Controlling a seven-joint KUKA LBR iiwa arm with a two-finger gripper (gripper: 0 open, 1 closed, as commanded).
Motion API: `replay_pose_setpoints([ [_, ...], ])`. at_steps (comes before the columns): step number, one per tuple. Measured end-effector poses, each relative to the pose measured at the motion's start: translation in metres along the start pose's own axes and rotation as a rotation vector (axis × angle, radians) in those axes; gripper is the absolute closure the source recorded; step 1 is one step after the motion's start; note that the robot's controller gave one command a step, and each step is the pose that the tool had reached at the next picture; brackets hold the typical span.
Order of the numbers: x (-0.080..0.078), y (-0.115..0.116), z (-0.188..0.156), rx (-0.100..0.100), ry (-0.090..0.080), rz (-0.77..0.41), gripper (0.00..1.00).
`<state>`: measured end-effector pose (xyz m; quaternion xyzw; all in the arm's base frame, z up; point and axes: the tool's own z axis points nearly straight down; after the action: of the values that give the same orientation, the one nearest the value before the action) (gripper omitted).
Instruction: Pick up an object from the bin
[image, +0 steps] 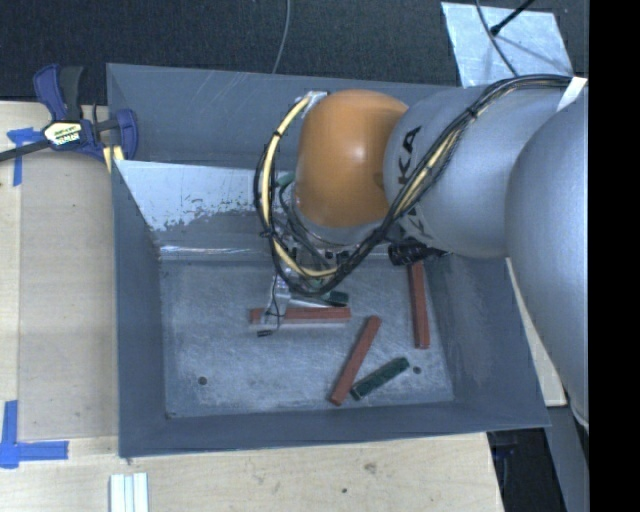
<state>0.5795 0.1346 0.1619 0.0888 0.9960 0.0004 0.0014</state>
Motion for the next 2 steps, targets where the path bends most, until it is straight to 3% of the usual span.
replay_pose_setpoints([
  [1, 0.0, 0.0, 0.0, 0.0, 0.0, 0.001, 0.0],
  [2, -0.019, -0.02, 0.043, -0.002, -0.005, -0.075, 0.0],
])
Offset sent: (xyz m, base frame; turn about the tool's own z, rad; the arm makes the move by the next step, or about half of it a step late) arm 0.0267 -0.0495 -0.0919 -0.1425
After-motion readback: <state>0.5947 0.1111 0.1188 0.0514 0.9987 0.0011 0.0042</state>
